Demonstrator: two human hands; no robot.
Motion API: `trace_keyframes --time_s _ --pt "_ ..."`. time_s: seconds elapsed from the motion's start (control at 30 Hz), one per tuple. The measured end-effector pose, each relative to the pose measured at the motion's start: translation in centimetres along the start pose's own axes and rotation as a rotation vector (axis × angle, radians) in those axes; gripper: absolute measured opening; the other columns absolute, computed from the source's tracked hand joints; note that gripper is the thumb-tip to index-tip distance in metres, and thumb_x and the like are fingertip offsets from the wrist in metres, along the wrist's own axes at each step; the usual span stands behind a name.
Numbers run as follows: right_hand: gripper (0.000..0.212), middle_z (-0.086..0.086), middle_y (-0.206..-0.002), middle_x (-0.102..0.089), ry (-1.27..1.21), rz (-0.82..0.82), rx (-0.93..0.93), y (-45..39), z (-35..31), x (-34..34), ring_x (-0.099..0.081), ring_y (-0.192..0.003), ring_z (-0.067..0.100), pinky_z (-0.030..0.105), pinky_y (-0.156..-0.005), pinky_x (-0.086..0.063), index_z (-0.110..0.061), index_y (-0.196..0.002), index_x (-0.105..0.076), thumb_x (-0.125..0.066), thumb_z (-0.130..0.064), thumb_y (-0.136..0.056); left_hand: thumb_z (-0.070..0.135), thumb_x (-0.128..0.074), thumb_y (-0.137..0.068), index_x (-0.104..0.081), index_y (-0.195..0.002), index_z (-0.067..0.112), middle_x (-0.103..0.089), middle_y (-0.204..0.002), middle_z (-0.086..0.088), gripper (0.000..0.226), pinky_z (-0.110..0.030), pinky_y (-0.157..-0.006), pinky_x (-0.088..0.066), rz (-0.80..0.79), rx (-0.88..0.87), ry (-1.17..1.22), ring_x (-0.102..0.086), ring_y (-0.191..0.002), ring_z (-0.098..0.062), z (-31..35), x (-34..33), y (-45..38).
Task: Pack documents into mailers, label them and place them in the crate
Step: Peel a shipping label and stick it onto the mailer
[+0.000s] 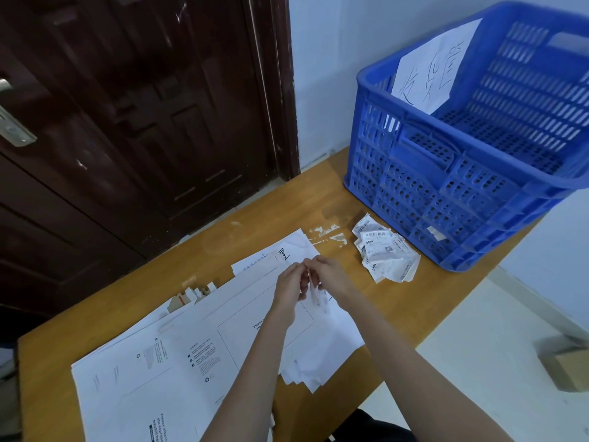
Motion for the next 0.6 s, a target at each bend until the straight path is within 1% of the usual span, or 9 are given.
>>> trace_keyframes --time_s 0.13,0.23,0.27,0.37,0.43,0.47,0.53,0.57,0.6 --pt "0.030 0.002 -0.050 -0.043 -0.083 -0.036 -0.014 0.1 -0.2 -0.2 -0.039 -0.048 0.013 0.023 -0.054 -0.033 -0.011 -0.064 -0.045 -0.051 -0.015 -0.093 0.024 -0.046 -0.098 -0.050 -0.077 0.013 -0.043 -0.059 0.001 0.025 -0.024 -0.057 -0.038 -0.033 -0.010 0.081 -0.041 -0.054 -0.012 0.0 0.1 0.4" --pt "0.023 0.010 -0.057 -0.048 -0.143 -0.080 -0.022 -0.2 0.4 -0.8 -0.043 -0.054 0.020 0.029 -0.060 -0.041 -0.004 -0.068 -0.053 -0.049 -0.011 -0.090 0.019 -0.044 -0.099 -0.046 -0.072 0.009 -0.040 -0.057 -0.001 0.028 -0.023 -0.056 -0.043 -0.048 -0.010 0.133 -0.037 -0.051 -0.014 0.1 0.2 0.5" --pt "0.022 0.011 -0.058 -0.047 -0.191 -0.082 -0.028 -0.3 0.6 -0.8 -0.043 -0.055 0.022 0.031 -0.062 -0.043 -0.004 -0.068 -0.054 -0.047 -0.010 -0.089 0.016 -0.044 -0.098 -0.044 -0.068 0.009 -0.038 -0.055 -0.001 0.031 -0.022 -0.054 -0.043 -0.036 0.001 0.160 -0.036 -0.050 -0.014 0.1 0.3 0.6" --pt "0.026 0.008 -0.057 -0.033 -0.459 -0.035 -0.091 -0.1 1.2 -0.5 -0.033 -0.057 0.022 0.030 -0.060 -0.036 -0.010 -0.065 -0.045 -0.046 -0.007 -0.091 0.010 -0.043 -0.097 -0.040 -0.062 0.011 -0.037 -0.049 0.000 0.035 -0.021 -0.050 -0.035 0.009 0.039 0.356 -0.036 -0.046 -0.012 0.3 0.5 0.7" --pt "0.029 0.005 -0.054 -0.034 -0.666 -0.008 -0.125 0.0 1.4 -0.5 -0.035 -0.055 0.020 0.028 -0.059 -0.034 -0.010 -0.065 -0.045 -0.046 -0.008 -0.094 0.008 -0.042 -0.096 -0.040 -0.063 0.014 -0.037 -0.050 0.000 0.034 -0.022 -0.049 -0.032 0.020 0.049 0.522 -0.036 -0.045 -0.012 0.4 0.6 0.7" --pt "0.028 0.004 -0.054 -0.036 -0.728 0.003 -0.136 0.0 1.4 -0.5 -0.036 -0.055 0.018 0.027 -0.060 -0.034 -0.008 -0.068 -0.048 -0.046 -0.011 -0.096 0.008 -0.041 -0.096 -0.040 -0.064 0.014 -0.036 -0.051 0.000 0.033 -0.022 -0.048 -0.032 0.026 0.053 0.581 -0.036 -0.045 -0.012 0.4 0.6 0.6" --pt "0.027 0.006 -0.057 -0.038 -0.672 0.029 -0.150 0.1 1.2 -0.7 -0.037 -0.055 0.019 0.027 -0.060 -0.035 -0.006 -0.080 -0.053 -0.048 -0.026 -0.097 0.009 -0.041 -0.096 -0.039 -0.064 0.015 -0.036 -0.052 0.000 0.032 -0.021 -0.047 -0.032 0.036 0.051 0.608 -0.035 -0.045 -0.011 0.3 0.7 0.6" --pt "0.036 0.006 -0.057 -0.037 -0.568 0.034 -0.161 0.4 0.9 -0.8 -0.036 -0.053 0.019 0.028 -0.057 -0.033 -0.007 -0.077 -0.053 -0.046 -0.036 -0.097 0.011 -0.042 -0.097 -0.039 -0.063 0.014 -0.036 -0.051 0.000 0.034 -0.021 -0.048 -0.032 0.042 0.045 0.576 -0.035 -0.044 -0.011 0.2 0.7 0.5" --pt "0.044 0.004 -0.053 -0.035 -0.465 0.032 -0.172 0.6 0.7 -0.8 -0.035 -0.049 0.018 0.028 -0.054 -0.030 -0.010 -0.068 -0.050 -0.045 -0.043 -0.095 0.014 -0.043 -0.098 -0.040 -0.063 0.014 -0.036 -0.049 0.001 0.035 -0.021 -0.050 -0.032 0.052 0.042 0.535 -0.035 -0.044 -0.011 0.1 0.8 0.5"
Point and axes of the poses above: each hand's wrist, its own y-axis away from the middle knuckle, its own x-axis out of the back of the hand, z = x × y, the point moved 9 cm from there along -y, towards the middle knuckle
